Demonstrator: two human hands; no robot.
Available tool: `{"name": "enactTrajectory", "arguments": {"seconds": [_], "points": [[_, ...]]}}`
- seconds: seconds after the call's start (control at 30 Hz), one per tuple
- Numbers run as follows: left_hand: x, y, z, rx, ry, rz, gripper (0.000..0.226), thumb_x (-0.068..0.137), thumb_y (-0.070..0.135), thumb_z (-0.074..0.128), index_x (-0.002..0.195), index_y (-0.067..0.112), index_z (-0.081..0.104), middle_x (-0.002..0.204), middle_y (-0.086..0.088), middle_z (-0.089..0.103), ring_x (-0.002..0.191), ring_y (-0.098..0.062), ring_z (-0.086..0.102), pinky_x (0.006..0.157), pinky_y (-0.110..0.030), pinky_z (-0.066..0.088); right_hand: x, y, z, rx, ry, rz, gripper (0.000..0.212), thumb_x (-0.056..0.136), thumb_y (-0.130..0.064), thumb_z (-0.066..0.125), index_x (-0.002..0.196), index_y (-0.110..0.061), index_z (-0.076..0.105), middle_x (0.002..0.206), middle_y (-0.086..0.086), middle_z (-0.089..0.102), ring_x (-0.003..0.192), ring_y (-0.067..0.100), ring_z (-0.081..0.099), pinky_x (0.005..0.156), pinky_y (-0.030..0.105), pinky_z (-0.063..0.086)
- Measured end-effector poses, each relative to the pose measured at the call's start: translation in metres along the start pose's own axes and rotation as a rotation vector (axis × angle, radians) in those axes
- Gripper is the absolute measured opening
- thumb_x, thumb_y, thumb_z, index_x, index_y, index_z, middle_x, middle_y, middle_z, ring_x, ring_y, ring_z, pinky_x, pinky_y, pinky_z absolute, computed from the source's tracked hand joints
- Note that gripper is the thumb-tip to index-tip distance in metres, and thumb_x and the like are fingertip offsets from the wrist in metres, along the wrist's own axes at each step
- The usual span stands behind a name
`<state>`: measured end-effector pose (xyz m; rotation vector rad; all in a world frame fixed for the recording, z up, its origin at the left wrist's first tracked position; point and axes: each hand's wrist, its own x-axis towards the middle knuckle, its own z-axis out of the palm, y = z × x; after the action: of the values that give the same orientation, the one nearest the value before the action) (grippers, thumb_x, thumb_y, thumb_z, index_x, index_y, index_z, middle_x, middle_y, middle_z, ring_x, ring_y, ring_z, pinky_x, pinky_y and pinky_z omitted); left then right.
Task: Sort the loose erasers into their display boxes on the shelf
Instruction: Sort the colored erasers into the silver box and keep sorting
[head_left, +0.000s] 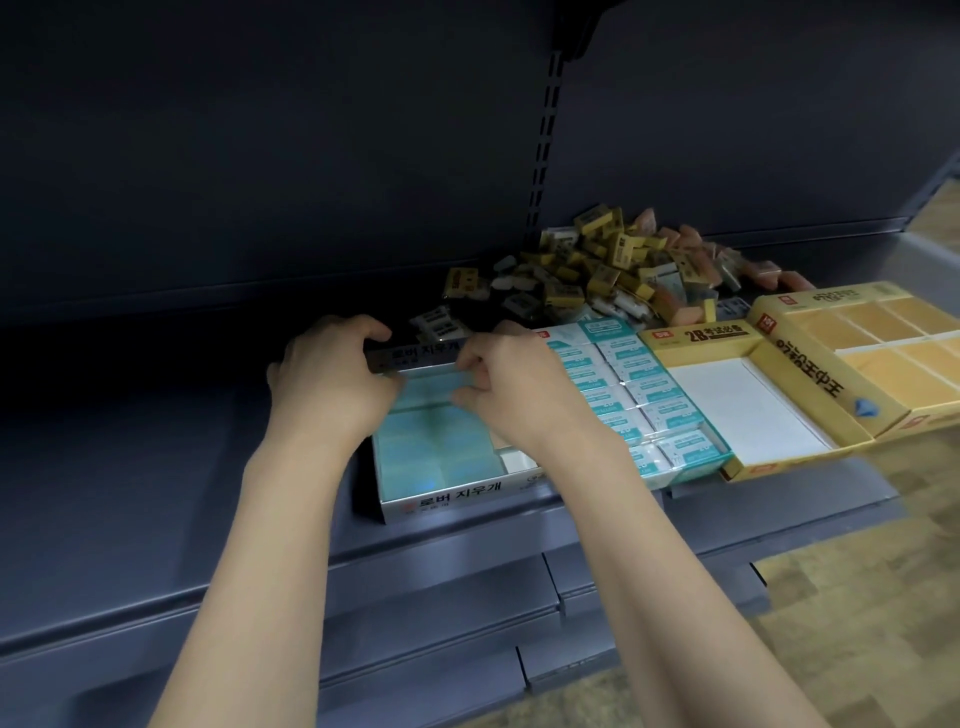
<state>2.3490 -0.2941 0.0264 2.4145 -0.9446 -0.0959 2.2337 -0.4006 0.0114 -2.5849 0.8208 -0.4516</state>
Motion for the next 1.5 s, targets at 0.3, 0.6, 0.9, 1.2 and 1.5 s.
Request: {"name": "enactTrajectory", "arguments": {"seconds": [0.3, 0.6, 0.9, 1.2, 1.5], "points": [[0.037, 0.052, 0.009, -0.046, 0.038, 0.281, 0.031, 0.089, 0.026, 0.059, 0.118, 0.018, 0.059, 0.125, -0.006, 0.054, 0.115, -0.024, 0.051, 0.094, -0.032, 0.042, 0.004, 0.034, -0.040, -0.125, 0.133, -0.100, 0.022, 0.083, -0.020, 0.061, 0.103, -0.015, 0.069, 0.109, 0.014, 0.062, 0.105, 0.036, 0.054, 0.086, 0.039, 0.046], [0.106, 0.109, 0.075, 0.175, -0.119, 0.474, 0.055, 0.091, -0.004, 0.041, 0.143, 0.014, 0.035, 0.155, -0.004, 0.017, 0.141, -0.024, 0.021, 0.115, -0.033, 0.019, -0.006, 0.098, -0.075, -0.364, 0.254, -0.191, 0.038, 0.078, -0.014, 0.047, 0.104, -0.027, 0.072, 0.112, 0.003, 0.068, 0.103, 0.033, 0.059, 0.080, 0.044, 0.047], [0.149, 0.097, 0.076, 0.742, -0.167, 0.670, 0.061, 0.086, 0.017, 0.060, 0.141, 0.027, 0.036, 0.146, -0.002, 0.032, 0.131, -0.025, 0.035, 0.102, -0.036, 0.029, 0.000, 0.146, -0.084, -0.479, 0.268, -0.227, 0.051, 0.070, -0.005, 0.065, 0.114, -0.031, 0.068, 0.116, 0.001, 0.067, 0.108, 0.030, 0.060, 0.089, 0.042, 0.045], [0.159, 0.109, 0.081, 0.959, -0.174, 0.726, 0.049, 0.089, 0.032, 0.056, 0.135, 0.026, 0.040, 0.125, 0.000, 0.047, 0.118, -0.019, 0.046, 0.092, -0.031, 0.028, 0.005, 0.162, -0.085, -0.478, 0.325, -0.262, 0.055, 0.075, -0.008, 0.039, 0.117, -0.033, 0.065, 0.114, 0.001, 0.067, 0.108, 0.029, 0.060, 0.091, 0.044, 0.046], [0.154, 0.110, 0.083, 0.656, 0.020, 0.662, 0.047, 0.083, 0.024, 0.064, 0.126, 0.017, 0.046, 0.118, -0.005, 0.054, 0.105, -0.026, 0.055, 0.086, -0.036, 0.031, 0.021, 0.167, -0.089, -0.468, 0.266, -0.359, 0.043, 0.075, -0.018, 0.074, 0.114, -0.035, 0.066, 0.114, 0.002, 0.068, 0.110, 0.031, 0.059, 0.088, 0.045, 0.047]]}}
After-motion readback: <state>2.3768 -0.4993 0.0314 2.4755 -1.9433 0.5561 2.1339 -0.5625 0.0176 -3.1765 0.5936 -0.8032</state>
